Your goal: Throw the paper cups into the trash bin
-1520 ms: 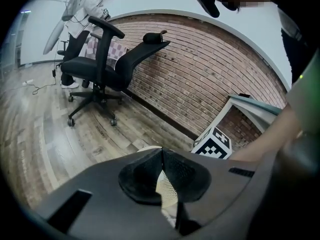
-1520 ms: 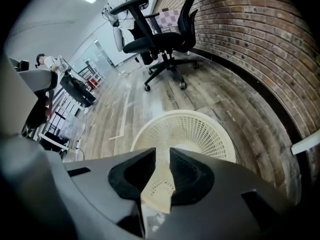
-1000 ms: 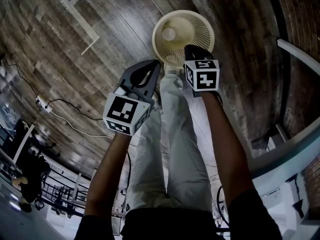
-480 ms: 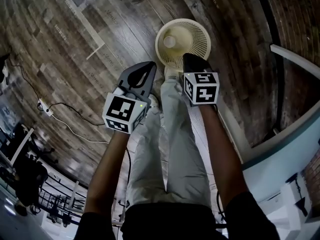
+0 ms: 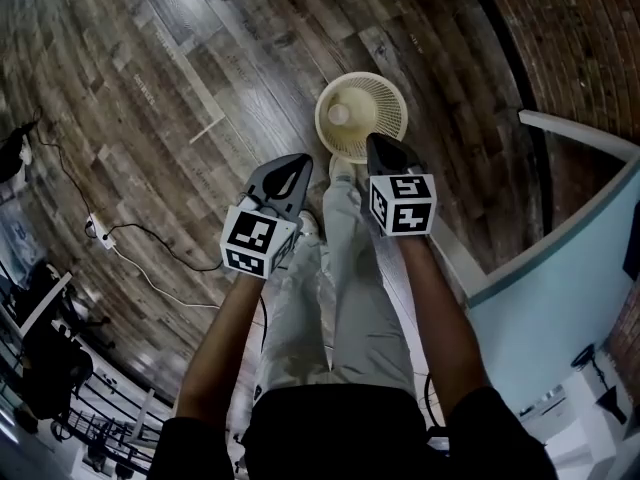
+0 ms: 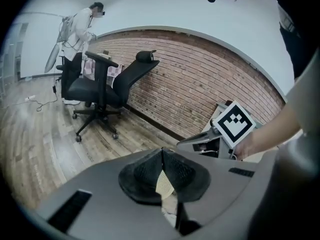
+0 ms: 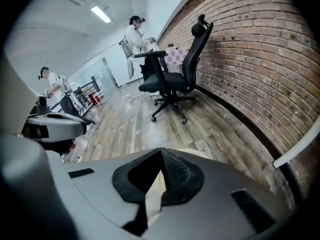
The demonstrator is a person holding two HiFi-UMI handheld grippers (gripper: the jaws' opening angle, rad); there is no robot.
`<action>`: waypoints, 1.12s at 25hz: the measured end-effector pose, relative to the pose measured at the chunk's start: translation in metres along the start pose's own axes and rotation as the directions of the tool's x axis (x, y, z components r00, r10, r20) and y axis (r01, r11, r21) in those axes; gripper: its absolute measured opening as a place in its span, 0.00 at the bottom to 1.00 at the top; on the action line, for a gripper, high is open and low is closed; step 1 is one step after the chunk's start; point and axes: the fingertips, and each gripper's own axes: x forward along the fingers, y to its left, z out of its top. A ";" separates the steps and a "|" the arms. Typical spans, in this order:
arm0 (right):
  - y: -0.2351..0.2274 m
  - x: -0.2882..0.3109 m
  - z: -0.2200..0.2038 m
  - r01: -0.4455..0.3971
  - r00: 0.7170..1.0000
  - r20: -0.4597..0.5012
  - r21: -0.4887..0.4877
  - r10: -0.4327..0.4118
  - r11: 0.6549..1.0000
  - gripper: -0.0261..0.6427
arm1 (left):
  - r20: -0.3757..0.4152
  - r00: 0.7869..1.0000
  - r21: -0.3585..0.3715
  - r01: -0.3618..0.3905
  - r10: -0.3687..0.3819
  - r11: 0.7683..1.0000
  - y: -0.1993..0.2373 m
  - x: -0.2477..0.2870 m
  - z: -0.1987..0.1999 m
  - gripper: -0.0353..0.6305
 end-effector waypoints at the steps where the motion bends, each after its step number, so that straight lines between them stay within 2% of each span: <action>1: 0.004 -0.009 0.006 0.000 1.000 0.009 -0.006 0.000 1.000 0.05 | 0.004 1.000 0.006 0.005 -0.005 1.000 -0.004 -0.006 0.005 0.07; 5: 0.016 -0.046 0.031 -0.002 0.999 0.043 -0.029 0.003 1.000 0.05 | 0.013 1.000 0.051 0.025 -0.026 0.998 -0.018 -0.031 0.027 0.07; 11: 0.037 -0.099 0.061 0.005 0.995 0.102 -0.062 0.002 0.998 0.05 | 0.043 0.999 0.069 -0.003 0.000 0.998 -0.028 -0.076 0.054 0.07; 20: 0.093 -0.165 0.065 -0.041 0.990 0.131 -0.075 0.050 0.996 0.05 | 0.091 0.995 0.069 -0.034 0.027 0.997 -0.054 -0.134 0.078 0.07; 24: 0.106 -0.197 0.076 -0.059 0.982 0.176 -0.076 0.072 0.995 0.05 | 0.119 0.993 0.069 -0.034 0.026 0.997 -0.074 -0.153 0.087 0.07; 28: 0.118 -0.229 0.094 -0.059 0.967 0.242 -0.087 0.078 0.994 0.05 | 0.140 0.990 0.101 -0.034 0.020 0.994 -0.091 -0.175 0.099 0.07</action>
